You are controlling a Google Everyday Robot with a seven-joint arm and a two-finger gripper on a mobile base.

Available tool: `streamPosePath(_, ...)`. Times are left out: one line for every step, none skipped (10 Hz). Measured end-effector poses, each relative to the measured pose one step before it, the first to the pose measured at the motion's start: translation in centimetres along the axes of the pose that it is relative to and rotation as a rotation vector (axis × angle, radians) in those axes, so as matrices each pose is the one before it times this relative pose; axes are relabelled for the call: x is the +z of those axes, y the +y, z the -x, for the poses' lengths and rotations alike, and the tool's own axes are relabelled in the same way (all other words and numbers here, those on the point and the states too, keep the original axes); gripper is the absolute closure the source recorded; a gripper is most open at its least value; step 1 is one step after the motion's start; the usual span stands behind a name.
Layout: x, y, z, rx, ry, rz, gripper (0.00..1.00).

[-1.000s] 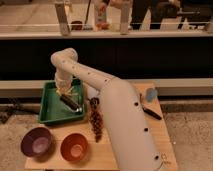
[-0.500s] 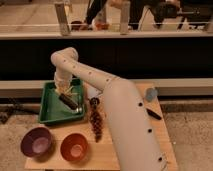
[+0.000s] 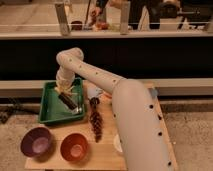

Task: Place banana in metal cup

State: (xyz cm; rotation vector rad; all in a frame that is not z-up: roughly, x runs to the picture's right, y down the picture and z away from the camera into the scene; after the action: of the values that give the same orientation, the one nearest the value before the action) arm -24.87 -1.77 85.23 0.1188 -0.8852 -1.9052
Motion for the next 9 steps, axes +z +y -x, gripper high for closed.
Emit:
streamPosePath(-0.235, 0.133, 0.038, 0.00463, 0.01698, -0.01199, 0.59)
streamPosePath(-0.143, -0.056, 0.067, 0.00182, 0.01910, -0.01423, 0.59)
streamPosePath(-0.095, 0.017, 0.087, -0.00001, 0.01272, -0.00686, 0.59)
streamPosePath(-0.178, -0.085, -0.042, -0.00131, 0.01011, -0.00404, 0.59)
streamPosePath(-0.074, -0.018, 0.031, -0.00093, 0.00712, -0.00254, 0.59)
streamPosePath(-0.134, -0.019, -0.003, -0.00148, 0.00575, -0.00091, 0.59)
streamPosePath(-0.049, 0.026, 0.020, 0.00121, 0.00197, 0.00305, 0.59)
streamPosePath(0.038, -0.143, -0.035, 0.00055, -0.00135, 0.00769, 0.59)
streamPosePath(0.256, -0.187, -0.047, -0.00210, -0.01040, 0.02465, 0.59)
